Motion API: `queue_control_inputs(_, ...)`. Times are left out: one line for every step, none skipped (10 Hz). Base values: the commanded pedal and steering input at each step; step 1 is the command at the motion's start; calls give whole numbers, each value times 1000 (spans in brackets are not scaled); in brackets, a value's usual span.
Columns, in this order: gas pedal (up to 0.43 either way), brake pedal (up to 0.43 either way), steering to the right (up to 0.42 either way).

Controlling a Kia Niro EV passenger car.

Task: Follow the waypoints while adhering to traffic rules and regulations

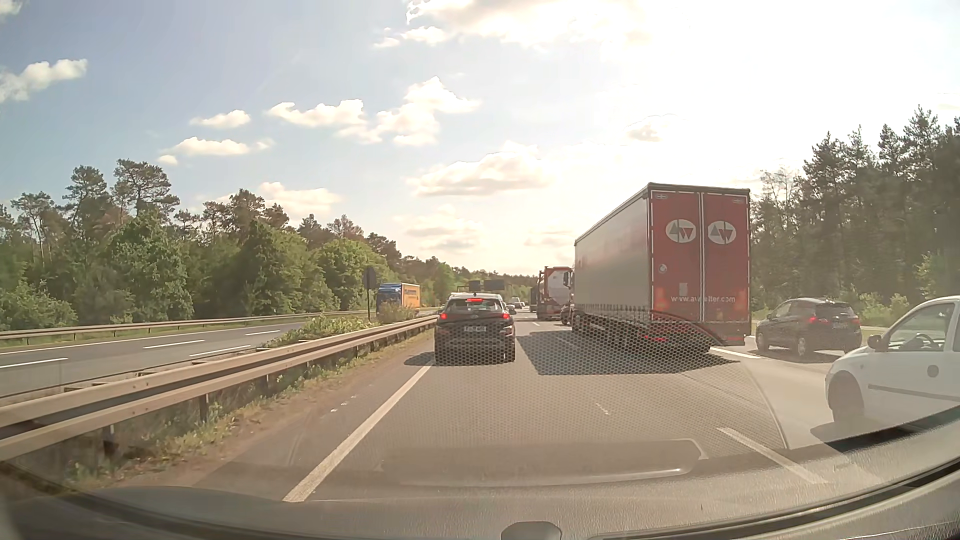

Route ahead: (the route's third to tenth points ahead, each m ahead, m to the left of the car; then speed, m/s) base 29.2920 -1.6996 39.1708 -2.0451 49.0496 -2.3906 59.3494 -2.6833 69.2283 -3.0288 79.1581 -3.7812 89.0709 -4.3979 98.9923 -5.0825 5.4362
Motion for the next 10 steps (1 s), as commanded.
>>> queue_control_inputs(47, 0, 3)
queue_control_inputs(47, 0, 3)
queue_control_inputs(47, 0, 1)
queue_control_inputs(47, 0, -1)
queue_control_inputs(47, 0, -4)
queue_control_inputs(47, 0, -6)
queue_control_inputs(47, 0, -7)
queue_control_inputs(47, 0, -7)
queue_control_inputs(47, 0, -6)
queue_control_inputs(47, 0, -5)
